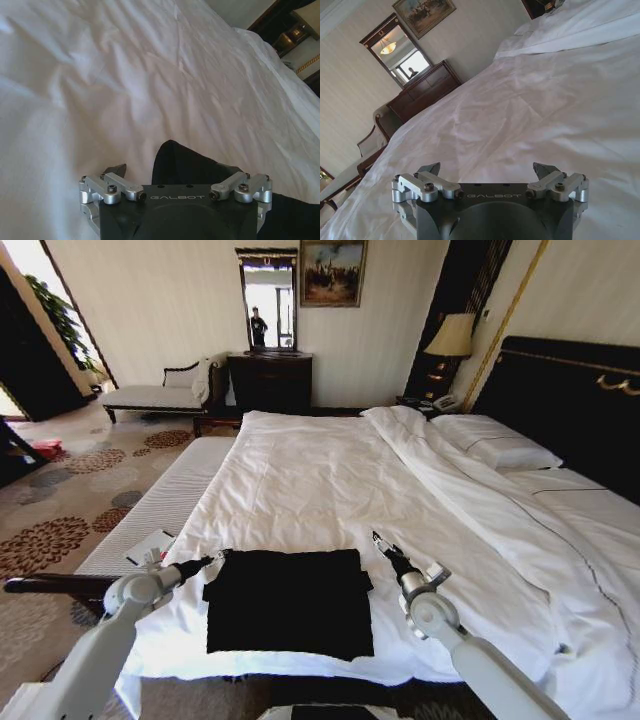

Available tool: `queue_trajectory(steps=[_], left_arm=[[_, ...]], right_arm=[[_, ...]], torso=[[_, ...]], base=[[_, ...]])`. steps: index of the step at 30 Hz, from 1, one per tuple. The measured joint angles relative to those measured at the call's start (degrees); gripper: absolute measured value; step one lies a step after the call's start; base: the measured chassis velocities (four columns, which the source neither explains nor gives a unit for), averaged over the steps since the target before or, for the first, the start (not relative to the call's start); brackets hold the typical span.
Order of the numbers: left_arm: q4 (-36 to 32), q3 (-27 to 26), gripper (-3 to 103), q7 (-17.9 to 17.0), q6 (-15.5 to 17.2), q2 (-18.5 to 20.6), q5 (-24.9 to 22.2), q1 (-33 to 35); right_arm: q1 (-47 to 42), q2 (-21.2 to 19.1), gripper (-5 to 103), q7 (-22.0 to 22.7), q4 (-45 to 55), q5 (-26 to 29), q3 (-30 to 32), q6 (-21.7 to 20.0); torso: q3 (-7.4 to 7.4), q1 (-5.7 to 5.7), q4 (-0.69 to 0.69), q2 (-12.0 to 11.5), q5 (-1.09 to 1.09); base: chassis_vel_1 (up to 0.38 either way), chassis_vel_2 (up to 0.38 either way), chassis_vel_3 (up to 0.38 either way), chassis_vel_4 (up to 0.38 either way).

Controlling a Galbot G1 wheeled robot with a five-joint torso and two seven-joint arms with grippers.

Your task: Fold the clothes on the bed.

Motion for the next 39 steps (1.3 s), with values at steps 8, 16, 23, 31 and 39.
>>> queue_trajectory(steps=[8, 16, 23, 31, 39], left_arm=[[1.6, 1.2, 86, 1.0, -0.1, -0.8, 1.2, -1.3], [2.2, 2.0, 58, 1.7, -1.0, -2.3, 3.2, -1.7], [2.0, 1.0, 31, 2.0, -2.3, -2.0, 3.5, -1.3], [2.0, -0.6, 4, 2.1, -3.2, -1.5, 3.1, -1.2], [2.5, -1.5, 0, 2.2, -3.8, -1.0, 3.1, -1.3]], right_arm=[[-0.1, -0.1, 100, 0.0, -0.7, 0.0, 0.2, 0.0], [0.3, -0.4, 100, 0.0, -1.1, -0.1, 0.1, 0.0], [0.8, -0.2, 100, 0.0, -1.7, -0.3, -0.9, 0.0], [1.3, 0.4, 100, 0.1, -2.5, -1.3, -2.7, 0.0], [4.0, 0.7, 100, 2.9, -3.6, 0.3, -4.4, -3.7]], torso=[[0.0, 0.0, 0.0, 0.0, 0.02], [-0.01, 0.0, 0.0, 0.0, 0.01], [0.0, 0.0, -0.01, 0.0, 0.0], [0.0, 0.0, -0.01, 0.0, 0.0], [0.0, 0.0, 0.0, 0.0, 0.0]], base=[[0.0, 0.0, 0.0, 0.0], [0.0, 0.0, 0.0, 0.0], [0.0, 0.0, 0.0, 0.0], [0.0, 0.0, 0.0, 0.0], [0.0, 0.0, 0.0, 0.0]])
